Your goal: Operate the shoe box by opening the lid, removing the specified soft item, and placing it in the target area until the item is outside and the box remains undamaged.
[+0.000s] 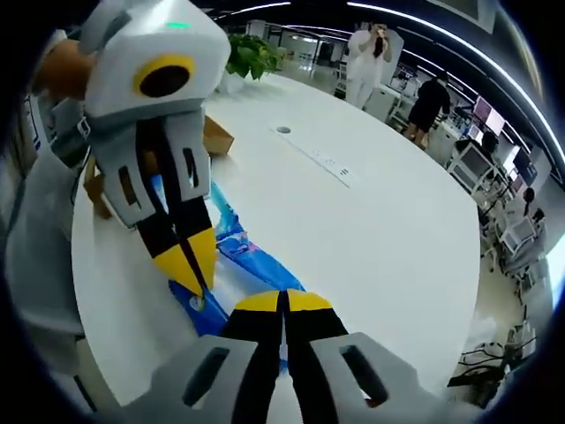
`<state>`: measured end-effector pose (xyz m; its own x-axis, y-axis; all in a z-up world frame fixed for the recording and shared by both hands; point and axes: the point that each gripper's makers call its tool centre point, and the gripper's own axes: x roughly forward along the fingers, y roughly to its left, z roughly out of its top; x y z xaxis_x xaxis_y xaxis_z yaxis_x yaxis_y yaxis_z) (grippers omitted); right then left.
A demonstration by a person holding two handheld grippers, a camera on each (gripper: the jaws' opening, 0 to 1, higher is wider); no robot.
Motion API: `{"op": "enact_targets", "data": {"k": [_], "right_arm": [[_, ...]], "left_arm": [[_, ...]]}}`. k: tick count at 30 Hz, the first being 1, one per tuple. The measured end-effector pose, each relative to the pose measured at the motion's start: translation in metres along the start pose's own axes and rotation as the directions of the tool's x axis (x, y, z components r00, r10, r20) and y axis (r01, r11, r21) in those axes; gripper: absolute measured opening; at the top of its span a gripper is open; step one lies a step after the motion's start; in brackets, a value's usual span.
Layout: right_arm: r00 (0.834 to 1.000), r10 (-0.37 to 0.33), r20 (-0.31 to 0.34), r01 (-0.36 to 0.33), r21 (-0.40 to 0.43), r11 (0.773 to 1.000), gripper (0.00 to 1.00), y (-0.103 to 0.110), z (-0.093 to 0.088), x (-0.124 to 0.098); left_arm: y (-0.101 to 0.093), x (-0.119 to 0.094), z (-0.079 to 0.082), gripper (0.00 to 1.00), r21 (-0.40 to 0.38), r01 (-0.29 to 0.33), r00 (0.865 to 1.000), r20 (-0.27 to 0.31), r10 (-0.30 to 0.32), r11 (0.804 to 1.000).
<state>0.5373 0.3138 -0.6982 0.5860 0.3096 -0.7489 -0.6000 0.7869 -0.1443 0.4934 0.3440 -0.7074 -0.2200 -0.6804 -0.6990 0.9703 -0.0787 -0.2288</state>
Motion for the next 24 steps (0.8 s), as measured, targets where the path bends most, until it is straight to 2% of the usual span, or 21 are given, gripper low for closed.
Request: {"op": "enact_targets", "data": {"k": [14,19,24], "right_arm": [[0.999,-0.028,-0.033,0.030,0.052,0.998,0.00,0.000,-0.029,0.020],[0.998,-0.036,-0.041,0.039,0.061,0.997,0.00,0.000,-0.035,0.024],[0.998,-0.050,-0.040,0.052,0.061,0.997,0.00,-0.003,-0.032,0.025]], "left_arm": [[0.007,0.026,-0.021,0.00,-0.011,0.004,1.000,-0.026,-0.004,1.000],[0.008,0.030,-0.027,0.00,-0.039,0.010,1.000,-0.023,-0.011,0.999],[0.009,0.030,-0.024,0.00,-0.050,0.007,1.000,-0.006,-0.007,0.999]]}}
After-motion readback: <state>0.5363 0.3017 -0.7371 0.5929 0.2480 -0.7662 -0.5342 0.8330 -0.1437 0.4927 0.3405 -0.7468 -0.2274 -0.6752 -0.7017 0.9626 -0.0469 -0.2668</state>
